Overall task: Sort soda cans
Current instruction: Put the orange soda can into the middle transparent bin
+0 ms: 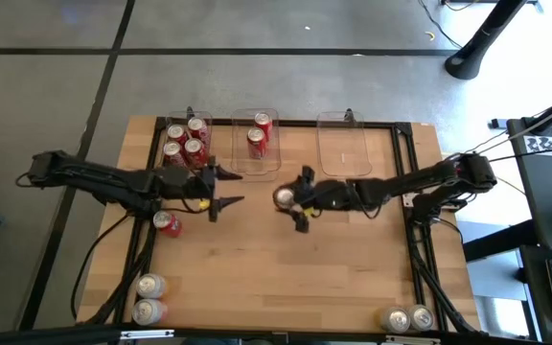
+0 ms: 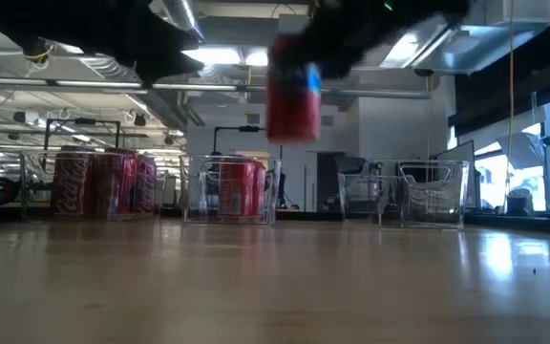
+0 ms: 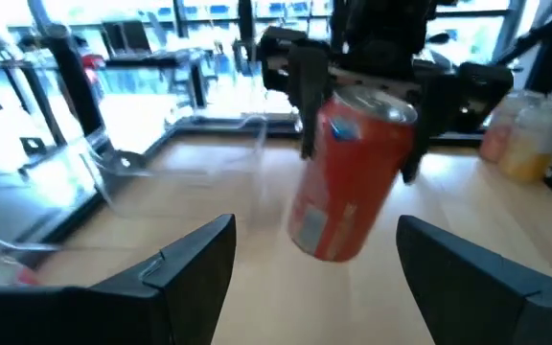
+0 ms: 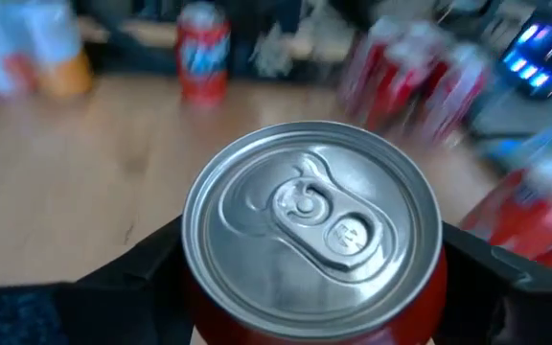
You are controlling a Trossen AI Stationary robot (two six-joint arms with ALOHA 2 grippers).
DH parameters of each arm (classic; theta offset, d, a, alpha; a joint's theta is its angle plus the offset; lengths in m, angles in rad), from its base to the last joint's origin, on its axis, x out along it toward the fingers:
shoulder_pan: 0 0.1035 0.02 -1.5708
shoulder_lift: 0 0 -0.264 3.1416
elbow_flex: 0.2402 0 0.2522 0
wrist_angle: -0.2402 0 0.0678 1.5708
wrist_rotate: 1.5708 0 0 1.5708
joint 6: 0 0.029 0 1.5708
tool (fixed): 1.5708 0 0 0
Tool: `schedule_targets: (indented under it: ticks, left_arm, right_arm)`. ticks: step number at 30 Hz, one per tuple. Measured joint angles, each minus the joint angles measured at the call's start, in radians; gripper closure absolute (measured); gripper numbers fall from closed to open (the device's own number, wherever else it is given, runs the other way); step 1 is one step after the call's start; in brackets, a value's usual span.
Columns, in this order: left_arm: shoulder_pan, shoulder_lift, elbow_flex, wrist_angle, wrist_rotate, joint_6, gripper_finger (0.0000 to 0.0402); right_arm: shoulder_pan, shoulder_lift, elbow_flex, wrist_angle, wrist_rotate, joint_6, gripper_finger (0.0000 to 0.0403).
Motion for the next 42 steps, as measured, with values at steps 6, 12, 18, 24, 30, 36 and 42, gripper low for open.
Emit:
schedule_targets:
  ticks: [6,12,18,24,30,36,42]
  left_arm:
    - [0.021,-0.110,-0.001,-0.123,-0.058,0.006,0.0123]
    - [0.021,-0.132,-0.001,-0.160,-0.084,0.002,0.0123]
    - [0.021,-0.129,-0.001,-0.166,-0.089,0.002,0.0123]
    - [0.021,-0.129,-0.001,-0.165,-0.089,0.002,0.0123]
    - [0.020,-0.129,-0.001,-0.165,-0.089,0.005,0.0123]
    - [0.020,-0.129,-0.001,-0.166,-0.089,0.005,0.0123]
    - [0.020,-0.129,-0.001,-0.164,-0.089,0.005,0.0123]
  right_arm:
    - [-0.159,-0.001,0.113,0.030,-0.019,-0.111,0.0115]
    - [-0.380,0.068,0.118,0.181,-0.191,-0.051,0.0115]
    - [-0.491,0.227,0.116,0.310,-0.308,0.034,0.0115]
    - [-0.508,0.323,0.115,0.370,-0.358,0.063,0.0115]
    - [-0.506,0.356,0.120,0.349,-0.388,0.064,0.0115]
    - [-0.507,0.370,0.122,0.330,-0.388,0.063,0.0115]
    - [-0.506,0.418,0.122,0.316,-0.388,0.063,0.0115]
